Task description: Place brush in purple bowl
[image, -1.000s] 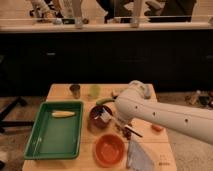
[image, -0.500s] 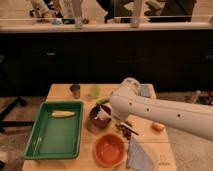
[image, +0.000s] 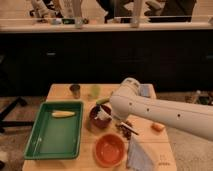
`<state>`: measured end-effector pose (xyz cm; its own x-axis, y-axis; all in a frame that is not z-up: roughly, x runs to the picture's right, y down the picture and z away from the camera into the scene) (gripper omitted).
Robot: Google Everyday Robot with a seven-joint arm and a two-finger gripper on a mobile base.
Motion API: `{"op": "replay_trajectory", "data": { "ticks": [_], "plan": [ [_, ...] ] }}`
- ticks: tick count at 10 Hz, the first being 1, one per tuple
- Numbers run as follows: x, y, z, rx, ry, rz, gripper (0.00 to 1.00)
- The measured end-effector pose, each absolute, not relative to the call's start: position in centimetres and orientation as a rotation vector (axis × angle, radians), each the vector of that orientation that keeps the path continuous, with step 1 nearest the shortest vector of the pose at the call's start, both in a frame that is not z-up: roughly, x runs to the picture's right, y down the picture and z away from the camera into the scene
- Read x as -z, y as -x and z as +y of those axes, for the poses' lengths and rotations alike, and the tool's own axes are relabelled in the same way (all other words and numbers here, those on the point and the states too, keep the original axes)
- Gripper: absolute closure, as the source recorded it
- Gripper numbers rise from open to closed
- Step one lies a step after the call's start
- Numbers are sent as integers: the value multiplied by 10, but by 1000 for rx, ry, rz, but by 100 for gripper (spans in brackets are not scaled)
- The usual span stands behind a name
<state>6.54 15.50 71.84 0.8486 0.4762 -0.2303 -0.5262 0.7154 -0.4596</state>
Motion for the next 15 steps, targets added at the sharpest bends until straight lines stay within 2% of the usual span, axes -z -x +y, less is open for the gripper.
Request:
{"op": "replay_trajectory", "data": {
  "ticks": [5, 15],
  "plan": [
    [-725, -52, 130, -603, 515, 78, 100],
    [-745, 13, 124, -588, 554, 109, 100]
  ]
}}
